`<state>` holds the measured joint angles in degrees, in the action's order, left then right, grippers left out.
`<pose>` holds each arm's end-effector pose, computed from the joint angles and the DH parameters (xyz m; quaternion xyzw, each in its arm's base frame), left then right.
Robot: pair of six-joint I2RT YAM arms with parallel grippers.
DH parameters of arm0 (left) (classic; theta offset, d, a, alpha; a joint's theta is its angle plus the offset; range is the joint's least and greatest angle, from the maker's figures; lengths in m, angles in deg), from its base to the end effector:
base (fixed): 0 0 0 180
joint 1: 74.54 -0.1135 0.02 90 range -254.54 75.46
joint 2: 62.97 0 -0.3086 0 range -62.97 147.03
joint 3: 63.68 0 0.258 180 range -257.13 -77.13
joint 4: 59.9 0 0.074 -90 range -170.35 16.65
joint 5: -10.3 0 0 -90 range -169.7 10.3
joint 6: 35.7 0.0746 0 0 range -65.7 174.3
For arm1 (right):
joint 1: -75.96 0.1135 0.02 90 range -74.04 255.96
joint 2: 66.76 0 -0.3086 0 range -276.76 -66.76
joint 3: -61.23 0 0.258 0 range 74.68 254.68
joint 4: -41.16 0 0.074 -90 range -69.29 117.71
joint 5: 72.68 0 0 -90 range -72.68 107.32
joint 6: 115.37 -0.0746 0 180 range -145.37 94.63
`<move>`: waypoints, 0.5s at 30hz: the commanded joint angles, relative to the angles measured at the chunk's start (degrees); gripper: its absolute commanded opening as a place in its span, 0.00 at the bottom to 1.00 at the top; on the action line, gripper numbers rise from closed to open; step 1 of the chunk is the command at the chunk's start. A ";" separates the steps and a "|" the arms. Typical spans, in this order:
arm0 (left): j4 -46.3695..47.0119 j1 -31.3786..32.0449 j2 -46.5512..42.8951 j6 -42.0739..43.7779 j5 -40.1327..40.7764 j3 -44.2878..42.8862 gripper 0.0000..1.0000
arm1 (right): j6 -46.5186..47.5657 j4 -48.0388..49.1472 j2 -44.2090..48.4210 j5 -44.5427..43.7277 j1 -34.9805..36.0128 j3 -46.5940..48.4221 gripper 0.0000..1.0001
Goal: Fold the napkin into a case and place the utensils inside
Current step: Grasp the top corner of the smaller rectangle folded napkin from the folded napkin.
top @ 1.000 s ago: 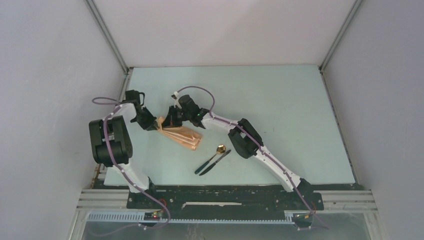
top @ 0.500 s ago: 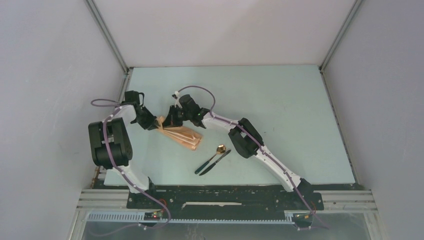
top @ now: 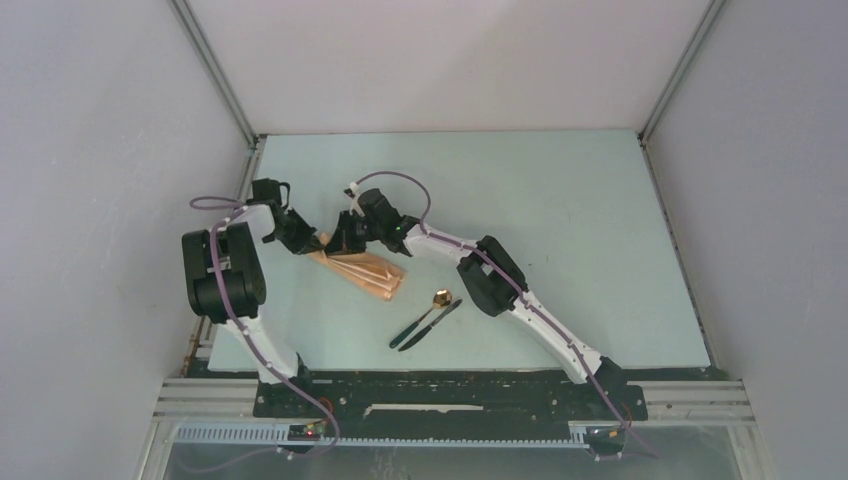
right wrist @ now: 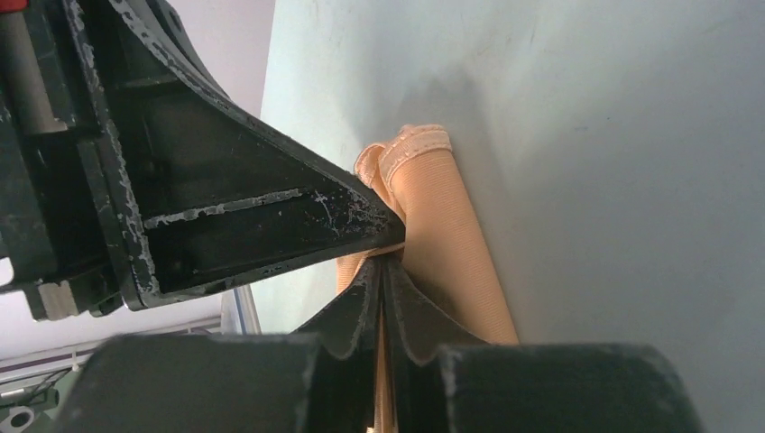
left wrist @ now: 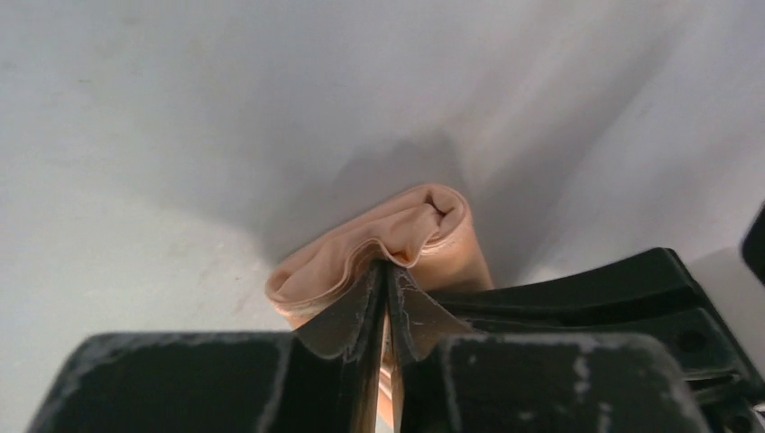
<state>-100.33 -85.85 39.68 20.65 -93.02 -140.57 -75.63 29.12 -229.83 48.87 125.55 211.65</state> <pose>0.3751 0.0575 0.1684 -0.3495 0.9072 -0.1510 0.1790 0.4188 0.5522 0.0894 -0.1420 0.8111 0.5447 0.1591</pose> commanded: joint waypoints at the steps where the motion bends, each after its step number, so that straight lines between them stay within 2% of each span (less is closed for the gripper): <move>1: -0.07 0.09 4.36 0.16 -2.17 -1.63 0.13 | 3.72 -5.77 3.07 -0.39 0.00 -1.12 0.16; 5: -1.30 -0.03 6.07 1.45 -1.74 -2.55 0.13 | 10.11 -11.72 7.75 0.81 -0.93 -2.00 0.37; 8: -2.56 -0.09 6.21 2.35 -1.23 -2.90 0.12 | 16.40 -18.40 15.02 2.34 -1.64 -4.40 0.47; 10: -2.85 -0.08 6.00 2.76 -1.01 -2.71 0.11 | 21.71 -22.81 21.08 2.41 -1.69 -8.19 0.54; 12: -2.99 -0.03 6.04 2.93 -1.46 -2.58 0.11 | 26.95 -24.52 27.62 2.05 -1.74 -16.10 0.61; 15: -3.25 -0.06 5.85 3.26 -1.21 -2.49 0.11 | 39.16 -29.66 33.87 0.59 -1.64 -21.90 0.68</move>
<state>-101.95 -86.18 43.66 21.53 -95.99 -143.36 -54.58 8.40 -207.62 50.07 124.04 194.25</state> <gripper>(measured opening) 0.112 0.655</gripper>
